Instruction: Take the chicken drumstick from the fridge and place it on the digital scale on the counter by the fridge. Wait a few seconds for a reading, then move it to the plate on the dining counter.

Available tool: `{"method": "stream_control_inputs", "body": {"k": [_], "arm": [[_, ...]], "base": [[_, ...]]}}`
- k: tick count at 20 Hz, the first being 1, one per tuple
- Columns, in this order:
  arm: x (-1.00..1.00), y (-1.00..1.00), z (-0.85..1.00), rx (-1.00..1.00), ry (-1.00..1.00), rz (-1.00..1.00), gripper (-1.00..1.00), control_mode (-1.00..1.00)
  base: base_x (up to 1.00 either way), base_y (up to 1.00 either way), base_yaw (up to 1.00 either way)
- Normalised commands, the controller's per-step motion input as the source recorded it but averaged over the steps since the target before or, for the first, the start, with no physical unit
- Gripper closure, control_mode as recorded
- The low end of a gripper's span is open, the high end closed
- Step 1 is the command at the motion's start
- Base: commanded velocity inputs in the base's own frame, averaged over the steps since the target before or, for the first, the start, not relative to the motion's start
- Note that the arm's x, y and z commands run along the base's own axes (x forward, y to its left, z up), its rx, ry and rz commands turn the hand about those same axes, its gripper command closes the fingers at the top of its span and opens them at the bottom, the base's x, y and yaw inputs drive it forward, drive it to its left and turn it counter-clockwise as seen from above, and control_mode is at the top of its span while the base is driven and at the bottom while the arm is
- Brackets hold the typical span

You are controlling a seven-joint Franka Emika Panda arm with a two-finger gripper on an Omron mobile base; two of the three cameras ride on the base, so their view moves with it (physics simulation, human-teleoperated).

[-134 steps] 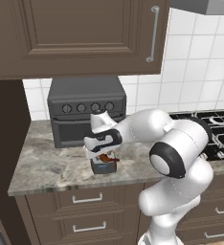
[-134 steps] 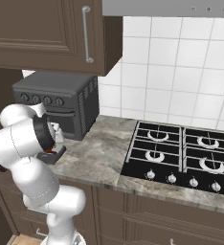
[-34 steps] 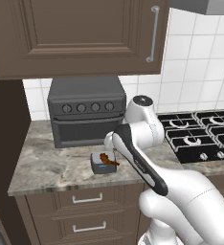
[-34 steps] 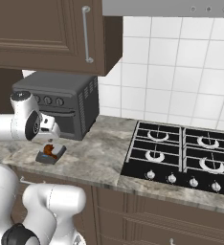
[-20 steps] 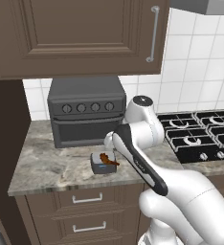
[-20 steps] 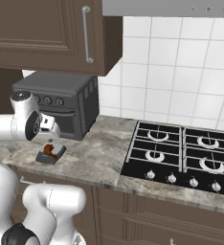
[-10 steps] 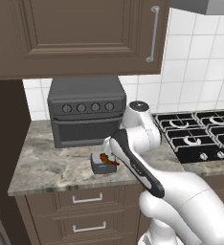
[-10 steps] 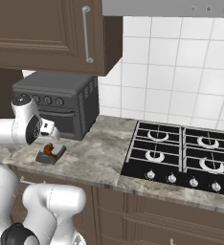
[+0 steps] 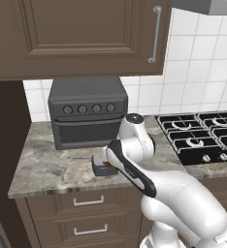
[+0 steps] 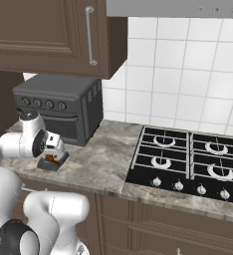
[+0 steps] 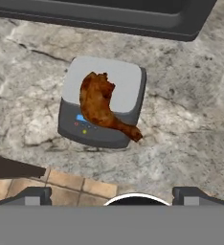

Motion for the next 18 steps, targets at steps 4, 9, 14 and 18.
{"method": "stream_control_inputs", "body": {"k": [4, 9, 14, 18], "arm": [[0.57, 0.12, -0.34, 0.0, 0.0, 0.0, -1.0, -1.0], [0.52, 0.13, -0.27, 0.0, 0.0, 0.0, -1.0, -1.0], [0.38, 0.13, -0.22, 0.0, 0.0, 0.0, -1.0, -1.0], [0.33, 0.17, -0.22, 0.0, 0.01, 0.0, -1.0, -1.0]], "base": [[0.0, 0.0, 0.0], [0.0, 0.0, 0.0], [0.0, 0.0, 0.0], [0.0, 0.0, 0.0]]}}
